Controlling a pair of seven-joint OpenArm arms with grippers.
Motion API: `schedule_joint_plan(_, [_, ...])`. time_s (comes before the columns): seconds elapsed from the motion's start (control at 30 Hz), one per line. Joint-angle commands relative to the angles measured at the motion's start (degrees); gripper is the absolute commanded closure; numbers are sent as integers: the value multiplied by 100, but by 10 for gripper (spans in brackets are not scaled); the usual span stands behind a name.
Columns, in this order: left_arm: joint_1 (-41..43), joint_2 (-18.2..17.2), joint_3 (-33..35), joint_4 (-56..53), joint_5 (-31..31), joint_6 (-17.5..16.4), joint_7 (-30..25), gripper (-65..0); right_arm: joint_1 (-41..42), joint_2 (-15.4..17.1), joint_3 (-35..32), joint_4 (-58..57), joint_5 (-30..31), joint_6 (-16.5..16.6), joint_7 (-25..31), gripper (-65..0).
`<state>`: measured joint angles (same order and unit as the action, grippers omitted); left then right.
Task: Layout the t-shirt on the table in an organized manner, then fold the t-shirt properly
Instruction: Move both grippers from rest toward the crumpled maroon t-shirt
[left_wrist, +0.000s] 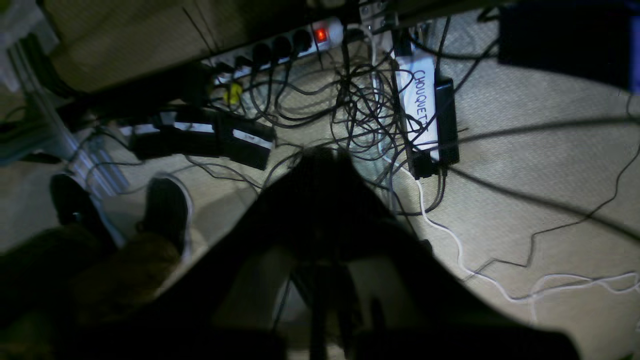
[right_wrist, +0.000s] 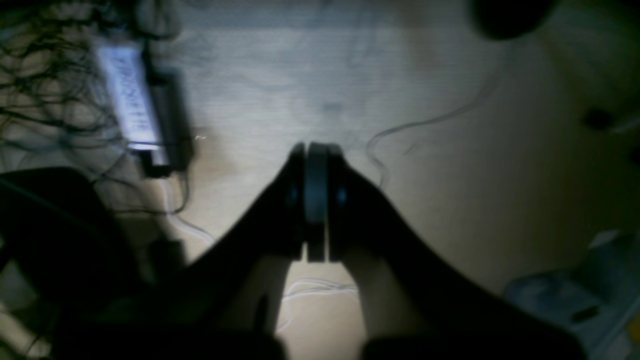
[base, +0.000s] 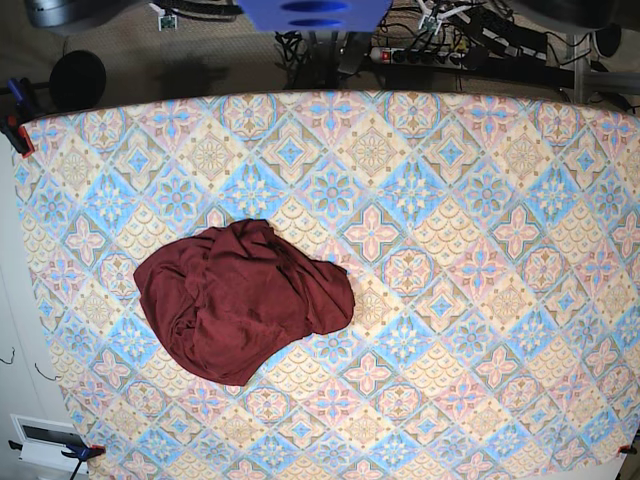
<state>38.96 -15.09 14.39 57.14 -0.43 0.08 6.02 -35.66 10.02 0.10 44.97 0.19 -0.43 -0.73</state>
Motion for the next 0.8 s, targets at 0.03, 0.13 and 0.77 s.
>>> schedule_joint_plan(0.03, [416,-166,-11,672,-6,32,-70,0,-351,48,12,474,-5,12,60,0])
schedule_joint_plan(0.13, [864,-368,-11,1516,-6,41,-61,0,-773,57,399,1186,-5,12,69,0])
schedule_joint_plan(0.77, [2104,-763,-749,5929,3,41,677,0,-2214,22,1744,6136,-14,12,-1127,0])
